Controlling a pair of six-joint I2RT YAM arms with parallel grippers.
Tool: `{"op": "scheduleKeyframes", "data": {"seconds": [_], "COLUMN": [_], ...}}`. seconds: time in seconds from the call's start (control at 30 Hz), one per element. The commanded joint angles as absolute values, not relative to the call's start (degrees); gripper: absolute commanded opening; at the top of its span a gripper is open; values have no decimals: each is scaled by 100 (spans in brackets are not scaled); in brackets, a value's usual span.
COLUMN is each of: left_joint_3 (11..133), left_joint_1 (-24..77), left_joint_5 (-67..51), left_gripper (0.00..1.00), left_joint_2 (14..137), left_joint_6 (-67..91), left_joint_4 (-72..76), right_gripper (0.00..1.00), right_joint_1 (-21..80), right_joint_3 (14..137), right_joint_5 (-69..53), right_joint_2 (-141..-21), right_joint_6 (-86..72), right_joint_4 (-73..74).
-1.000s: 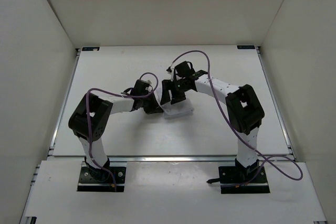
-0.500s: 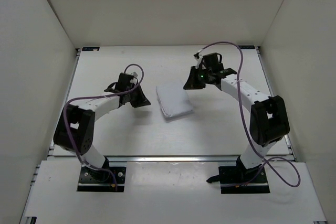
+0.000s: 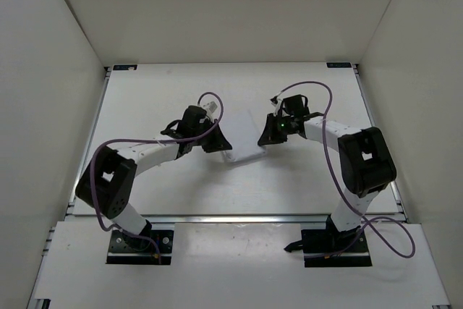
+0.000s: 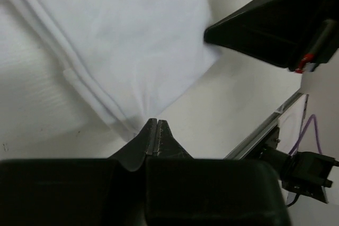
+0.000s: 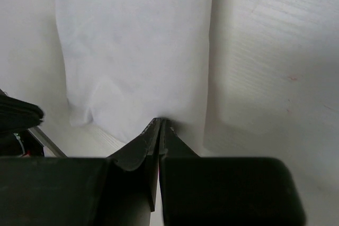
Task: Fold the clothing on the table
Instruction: Fold the skirt
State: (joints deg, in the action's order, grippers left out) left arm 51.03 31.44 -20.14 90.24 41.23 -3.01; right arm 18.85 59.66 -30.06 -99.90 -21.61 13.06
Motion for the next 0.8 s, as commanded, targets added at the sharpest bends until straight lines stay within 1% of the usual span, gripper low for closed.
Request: {"op": "scheduleKeyframes", "data": {"seconds": [0.0, 0.17, 0.33, 0.5, 0.53, 0.57, 0.6, 0.63, 0.67, 0.7, 0.77], "left_joint_3": [4904, 4685, 4807, 5087, 5237, 5308, 5413, 5510, 5615, 5729, 5958], "left_joint_1": [3269, 3515, 3446, 3200, 3173, 3103, 3007, 2806, 2778, 2673, 2549], "left_joint_5": [-2021, -1785, -1477, -1503, -1433, -1398, -1467, -1503, -1486, -1433, -1022], "left_gripper": [0, 0, 0, 0, 2, 9, 16, 32, 44, 50, 72], "left_joint_2": [9210, 9650, 9949, 9537, 9353, 9099, 9001, 8782, 8589, 8396, 8149], "left_joint_6": [4210, 4324, 4114, 3851, 3710, 3570, 3499, 3341, 3175, 3086, 2639], "left_joint_4": [112, 246, -210, -649, -877, -1114, -1194, -1387, -1615, -1809, -2134], "right_gripper": [0, 0, 0, 0, 0, 2, 15, 24, 38, 52, 66], "right_joint_1": [1968, 1986, 1925, 1750, 1723, 1644, 1513, 1451, 1276, 1170, 1011], "right_joint_3": [5889, 5644, 5563, 5914, 5967, 6029, 6081, 6152, 6222, 6301, 6486], "right_joint_5": [-3252, -3217, -3208, -3392, -3366, -3340, -3279, -3365, -3401, -3532, -3280], "right_joint_2": [-10221, -10415, -10494, -10213, -10004, -9750, -9608, -9398, -9239, -9124, -8983], "right_joint_6": [-2144, -2118, -2057, -1995, -1978, -1969, -1960, -1986, -1952, -1882, -1557], "right_joint_4": [800, 598, 554, 852, 966, 993, 1028, 1141, 1221, 1378, 1851]}}
